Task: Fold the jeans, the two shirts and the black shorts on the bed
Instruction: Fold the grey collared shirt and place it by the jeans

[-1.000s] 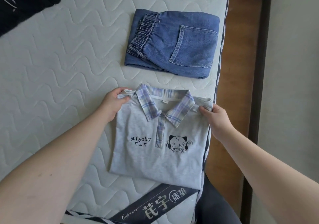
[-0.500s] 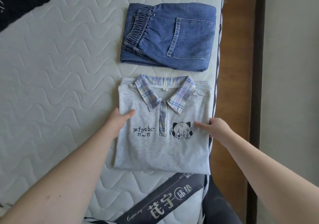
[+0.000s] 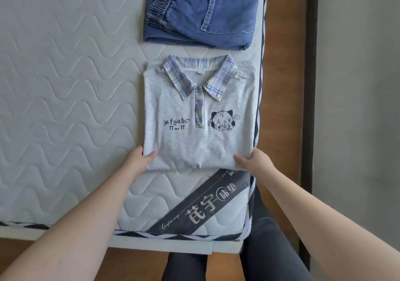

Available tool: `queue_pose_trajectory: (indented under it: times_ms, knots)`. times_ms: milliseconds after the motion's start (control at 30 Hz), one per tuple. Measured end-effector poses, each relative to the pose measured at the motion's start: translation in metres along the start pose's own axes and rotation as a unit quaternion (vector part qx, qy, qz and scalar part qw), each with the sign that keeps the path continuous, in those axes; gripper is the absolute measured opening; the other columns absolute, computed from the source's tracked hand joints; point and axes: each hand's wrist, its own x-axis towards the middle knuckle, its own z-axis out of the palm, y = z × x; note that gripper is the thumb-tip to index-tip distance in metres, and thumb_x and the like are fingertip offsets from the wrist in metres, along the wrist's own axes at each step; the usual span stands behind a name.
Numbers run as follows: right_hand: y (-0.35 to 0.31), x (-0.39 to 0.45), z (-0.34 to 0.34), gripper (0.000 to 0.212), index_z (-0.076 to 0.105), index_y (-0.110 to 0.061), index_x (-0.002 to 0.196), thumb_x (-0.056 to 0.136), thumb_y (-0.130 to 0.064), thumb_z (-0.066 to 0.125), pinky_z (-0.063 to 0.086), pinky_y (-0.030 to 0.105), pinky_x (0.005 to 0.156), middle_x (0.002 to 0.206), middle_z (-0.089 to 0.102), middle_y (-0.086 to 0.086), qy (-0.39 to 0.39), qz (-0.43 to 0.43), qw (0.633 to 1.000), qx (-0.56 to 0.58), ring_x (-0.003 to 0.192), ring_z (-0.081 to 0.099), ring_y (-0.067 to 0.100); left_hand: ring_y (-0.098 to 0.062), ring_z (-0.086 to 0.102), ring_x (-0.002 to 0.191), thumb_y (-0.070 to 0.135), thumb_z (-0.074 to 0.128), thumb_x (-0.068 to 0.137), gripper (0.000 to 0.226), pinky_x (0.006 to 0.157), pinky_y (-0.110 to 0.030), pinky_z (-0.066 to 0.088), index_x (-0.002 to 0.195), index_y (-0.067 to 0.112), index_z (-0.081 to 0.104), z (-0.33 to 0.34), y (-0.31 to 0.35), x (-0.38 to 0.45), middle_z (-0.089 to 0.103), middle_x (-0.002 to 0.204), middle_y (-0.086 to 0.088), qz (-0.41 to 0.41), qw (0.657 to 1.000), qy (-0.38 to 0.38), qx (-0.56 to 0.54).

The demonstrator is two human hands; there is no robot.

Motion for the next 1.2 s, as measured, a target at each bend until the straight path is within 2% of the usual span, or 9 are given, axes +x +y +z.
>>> queue_pose_trajectory:
  times_ms: [200,300,400,567,667,767,900,1033,1200]
  knots:
    - [0.015,-0.02,0.021,0.038,0.058,-0.008,0.087,0.085,-0.043,0.072,0.038,0.025,0.051,0.078,0.063,0.003,0.073,-0.009,0.993,0.091,0.06,0.056,0.013,-0.023,0.053,0.07,0.022,0.062,0.096,0.023,0.058,-0.032,0.036,0.097,-0.001,0.062,-0.002,-0.014,-0.009,0.063,0.083,-0.016,0.032,0.993,0.108,0.045]
    - [0.025,-0.027,0.033,0.039,0.051,-0.011,0.076,0.088,-0.044,0.069,0.035,0.021,0.047,0.07,0.056,0.0,0.068,0.003,0.993,0.097,0.053,0.051,0.011,-0.027,0.055,0.075,0.025,0.061,0.096,0.026,0.064,-0.033,0.034,0.093,-0.001,0.062,-0.006,-0.02,-0.01,0.063,0.086,-0.017,0.042,0.984,0.141,0.1]
    - [0.032,-0.028,0.041,0.053,0.044,-0.012,0.071,0.086,-0.06,0.062,0.032,0.028,0.049,0.064,0.048,0.001,0.092,0.028,0.995,0.031,0.054,0.044,0.016,-0.033,0.058,0.081,0.028,0.063,0.095,0.028,0.066,-0.034,0.035,0.092,0.001,0.059,-0.006,-0.03,-0.007,0.064,0.089,-0.019,0.051,0.978,0.151,0.135]
    - [0.038,-0.041,0.04,0.056,0.048,-0.013,0.069,0.087,-0.066,0.055,0.038,0.03,0.049,0.06,0.053,-0.001,0.156,0.066,0.98,-0.101,0.053,0.05,0.019,-0.04,0.056,0.108,0.027,0.061,0.094,0.029,0.085,-0.044,0.044,0.115,0.008,0.058,-0.001,-0.036,-0.015,0.06,0.116,-0.022,0.05,0.942,0.247,0.222]
    - [0.036,-0.045,0.046,0.038,0.052,-0.016,0.082,0.092,-0.052,0.056,0.05,0.037,0.06,0.072,0.062,0.0,0.267,-0.034,0.956,-0.119,0.064,0.057,0.021,-0.04,0.052,0.116,0.024,0.055,0.092,0.04,0.091,-0.048,0.043,0.128,0.009,0.056,0.011,-0.023,-0.019,0.055,0.126,-0.021,0.198,0.884,0.315,0.282]
    - [0.017,-0.031,0.06,0.023,0.061,-0.015,0.109,0.094,-0.032,0.059,0.045,0.042,0.085,0.101,0.066,0.003,0.337,-0.219,0.904,-0.147,0.095,0.06,0.027,-0.033,0.048,0.131,0.032,0.043,0.093,0.05,0.105,-0.046,0.038,0.138,0.01,0.052,0.034,0.0,-0.008,0.051,0.142,-0.015,0.351,0.832,0.262,0.341]
    - [-0.039,0.001,0.094,0.055,0.048,-0.008,0.141,0.086,-0.01,0.051,0.024,0.041,0.116,0.144,0.051,0.011,0.295,-0.318,0.879,-0.197,0.137,0.042,0.028,-0.027,0.039,0.142,0.038,0.034,0.097,0.055,0.115,-0.046,0.031,0.144,0.011,0.048,0.08,0.025,0.01,0.043,0.152,-0.01,0.34,0.85,0.196,0.35]
    - [-0.062,0.024,0.123,0.062,0.032,-0.008,0.152,0.095,-0.032,0.029,0.01,0.036,0.12,0.158,0.031,0.008,0.261,-0.295,0.896,-0.206,0.148,0.023,0.02,-0.022,0.029,0.147,0.036,0.029,0.1,0.057,0.118,-0.047,0.025,0.152,0.014,0.035,0.102,0.016,0.02,0.031,0.159,-0.008,0.307,0.848,0.224,0.369]
    - [-0.037,0.037,0.124,0.065,0.016,-0.009,0.156,0.101,-0.043,0.022,0.006,0.037,0.122,0.163,0.012,0.006,0.261,-0.304,0.863,-0.307,0.151,0.006,0.017,-0.023,0.018,0.151,0.036,0.031,0.098,0.062,0.12,-0.048,0.019,0.156,0.014,0.025,0.104,0.006,0.021,0.02,0.163,-0.009,0.322,0.822,0.243,0.402]
